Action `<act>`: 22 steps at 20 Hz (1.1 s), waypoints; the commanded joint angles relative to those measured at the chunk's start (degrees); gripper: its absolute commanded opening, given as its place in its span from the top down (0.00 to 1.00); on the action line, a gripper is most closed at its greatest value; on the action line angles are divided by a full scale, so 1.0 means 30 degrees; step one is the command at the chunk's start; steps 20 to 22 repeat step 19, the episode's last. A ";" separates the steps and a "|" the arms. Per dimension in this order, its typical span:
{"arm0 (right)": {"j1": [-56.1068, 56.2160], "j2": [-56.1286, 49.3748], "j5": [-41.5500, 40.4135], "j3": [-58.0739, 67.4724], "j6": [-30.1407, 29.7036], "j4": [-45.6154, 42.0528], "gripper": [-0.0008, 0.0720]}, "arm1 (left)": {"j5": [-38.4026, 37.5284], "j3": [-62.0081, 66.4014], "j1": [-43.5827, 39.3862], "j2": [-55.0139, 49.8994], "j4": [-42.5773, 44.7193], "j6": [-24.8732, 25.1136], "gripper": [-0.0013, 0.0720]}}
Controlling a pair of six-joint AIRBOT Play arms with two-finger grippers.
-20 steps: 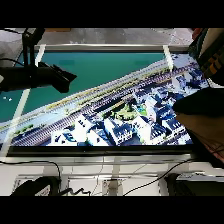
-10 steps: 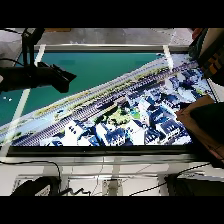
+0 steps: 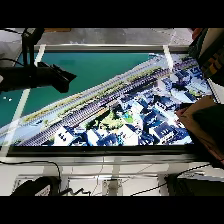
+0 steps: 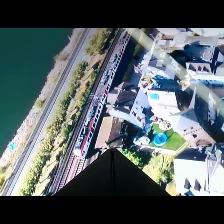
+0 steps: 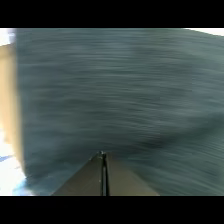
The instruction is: Fold the clothes and pants, and hang the long-sleeved shirts on hangers.
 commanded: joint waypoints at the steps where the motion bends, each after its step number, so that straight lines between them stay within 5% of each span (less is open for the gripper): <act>1: 0.2361 0.0503 -0.0699 -0.0051 -0.1712 0.4335 0.96 | 0.0000 0.0000 0.0007 0.0015 0.0007 0.0000 0.96; 7: 1.3253 0.3235 -0.2419 -0.0051 -0.4138 0.3497 0.96 | 0.0000 0.0000 0.0007 0.0015 0.0007 0.0007 0.96; 14: 2.7168 0.4189 -0.2506 -0.0095 -0.3789 -0.4532 0.96 | 0.0000 0.0000 0.0007 0.0015 0.0007 0.0007 0.96; 17: 2.9908 0.4022 -0.2178 -0.0168 0.0051 -1.1635 0.96 | 0.0000 0.0000 0.0007 0.0015 0.0007 0.0007 0.96; 22: 3.0061 0.3993 -0.1246 -0.0189 0.0182 -1.1380 0.95 | -0.0007 0.0000 0.0007 0.0015 0.0007 0.0007 0.96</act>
